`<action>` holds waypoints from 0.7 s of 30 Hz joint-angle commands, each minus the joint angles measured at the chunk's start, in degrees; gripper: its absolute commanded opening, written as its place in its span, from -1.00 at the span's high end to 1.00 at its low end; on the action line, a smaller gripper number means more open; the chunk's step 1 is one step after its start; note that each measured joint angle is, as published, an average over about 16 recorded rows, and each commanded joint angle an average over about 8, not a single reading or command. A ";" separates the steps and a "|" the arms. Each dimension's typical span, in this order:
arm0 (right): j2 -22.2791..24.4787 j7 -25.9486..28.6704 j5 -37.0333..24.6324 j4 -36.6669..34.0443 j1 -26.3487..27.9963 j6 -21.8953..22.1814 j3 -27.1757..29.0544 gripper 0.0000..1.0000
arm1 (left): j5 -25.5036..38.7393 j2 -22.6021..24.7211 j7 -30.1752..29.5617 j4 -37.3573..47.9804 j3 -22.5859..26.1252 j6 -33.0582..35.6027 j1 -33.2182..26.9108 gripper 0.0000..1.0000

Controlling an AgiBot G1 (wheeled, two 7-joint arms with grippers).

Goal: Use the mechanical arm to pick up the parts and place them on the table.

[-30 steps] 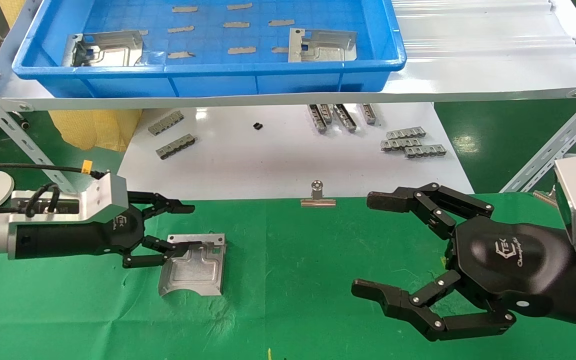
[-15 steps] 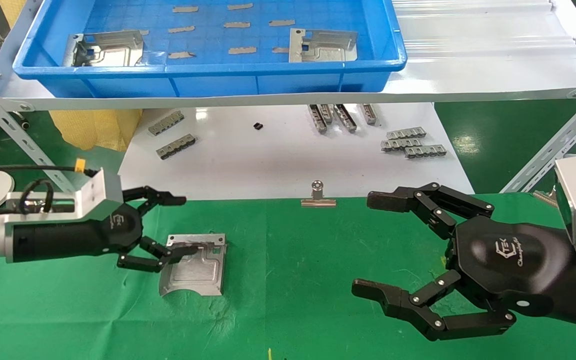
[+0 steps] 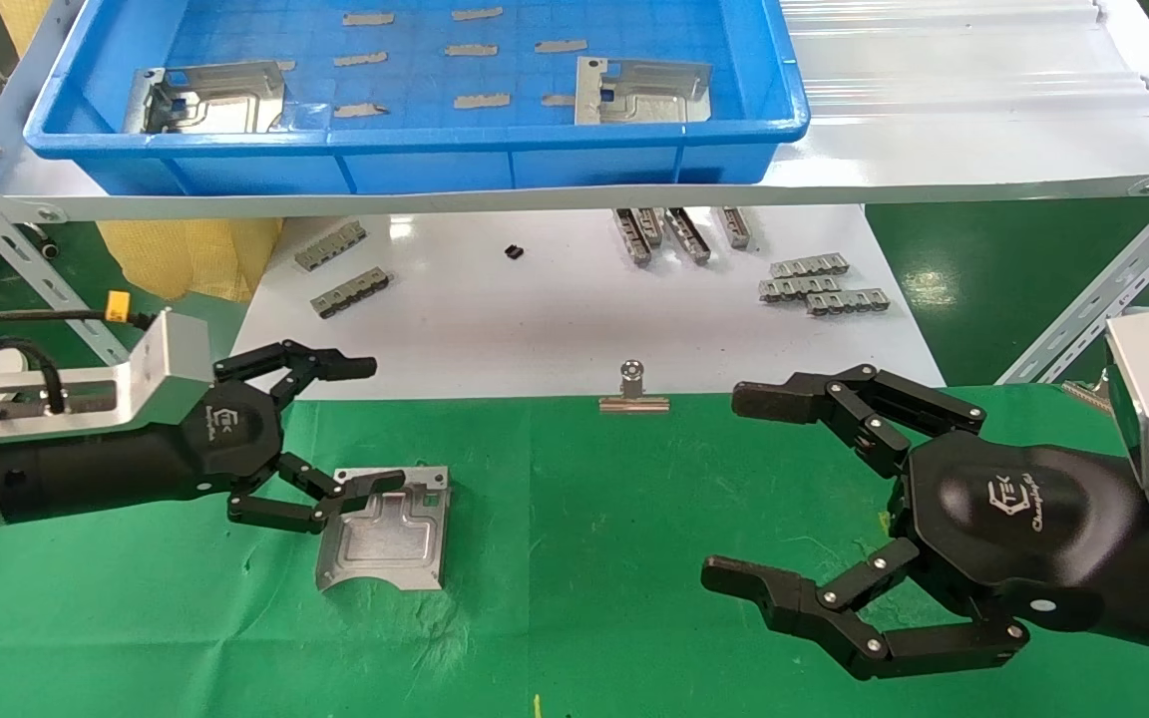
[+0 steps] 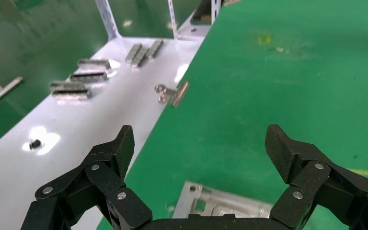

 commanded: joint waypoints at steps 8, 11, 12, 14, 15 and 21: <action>0.00 0.00 0.00 0.00 0.00 0.00 0.00 -1.00 | -4.76 -3.35 -7.14 -11.54 -3.30 -0.77 5.71 -1.00; 0.00 0.00 0.00 0.00 0.00 0.00 0.00 -1.00 | -6.35 -4.48 -9.53 -15.40 -4.40 -1.02 7.61 -1.00; 0.00 0.00 0.00 0.00 0.00 0.00 0.00 -1.00 | -6.89 -4.86 -10.33 -16.70 -4.77 -1.11 8.26 -1.00; 0.00 0.00 0.00 0.00 0.00 0.00 0.00 -1.00 | -7.96 -5.61 -11.94 -19.30 -5.52 -1.28 9.54 -1.00; 0.00 0.00 0.00 0.00 0.00 0.00 0.00 -1.00 | -8.49 -5.99 -12.75 -20.60 -5.89 -1.37 10.18 -1.00; 0.00 0.00 0.00 0.00 0.00 0.00 0.00 -1.00 | -11.70 -8.25 -17.55 -28.37 -8.11 -1.89 14.02 -1.00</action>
